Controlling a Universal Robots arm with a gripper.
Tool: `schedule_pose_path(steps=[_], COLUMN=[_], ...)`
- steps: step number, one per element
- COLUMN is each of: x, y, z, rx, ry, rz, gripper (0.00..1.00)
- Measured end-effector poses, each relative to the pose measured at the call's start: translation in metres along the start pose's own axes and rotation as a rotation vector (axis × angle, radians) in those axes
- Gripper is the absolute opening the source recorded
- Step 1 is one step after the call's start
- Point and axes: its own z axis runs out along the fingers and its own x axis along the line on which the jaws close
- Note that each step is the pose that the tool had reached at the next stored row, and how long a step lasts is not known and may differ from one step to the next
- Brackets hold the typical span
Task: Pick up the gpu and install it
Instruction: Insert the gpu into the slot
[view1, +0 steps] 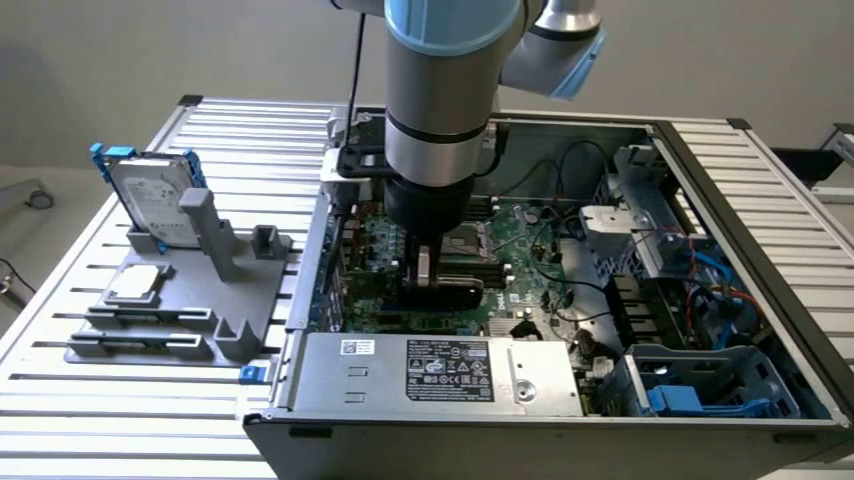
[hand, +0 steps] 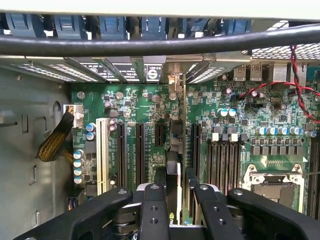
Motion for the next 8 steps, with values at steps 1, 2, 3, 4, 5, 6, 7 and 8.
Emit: schedule_pose_path(steps=[1, 2, 3, 4, 5, 6, 7, 8], x=[0.0001, 0.0003, 0.0003, 0.0003, 0.0003, 0.0003, 0.0003, 0.0003], y=[-0.0002, -0.0004, -0.0007, -0.0010, -0.0013, -0.0015, -0.0015, -0.0016], z=[0.0003, 0.0005, 0.0007, 0.0008, 0.0009, 0.0009, 0.0009, 0.0009], rx=[-0.0003, -0.0005, -0.0009, -0.0011, -0.0014, -0.0017, -0.0018, -0.0022], ry=[-0.0006, -0.0014, -0.0020, -0.0027, -0.0035, -0.0042, -0.0047, -0.0050], rz=[0.000, 0.000, 0.000, 0.000, 0.000, 0.000, 0.000, 0.000], gripper=[0.26, 0.26, 0.26, 0.26, 0.26, 0.26, 0.26, 0.26])
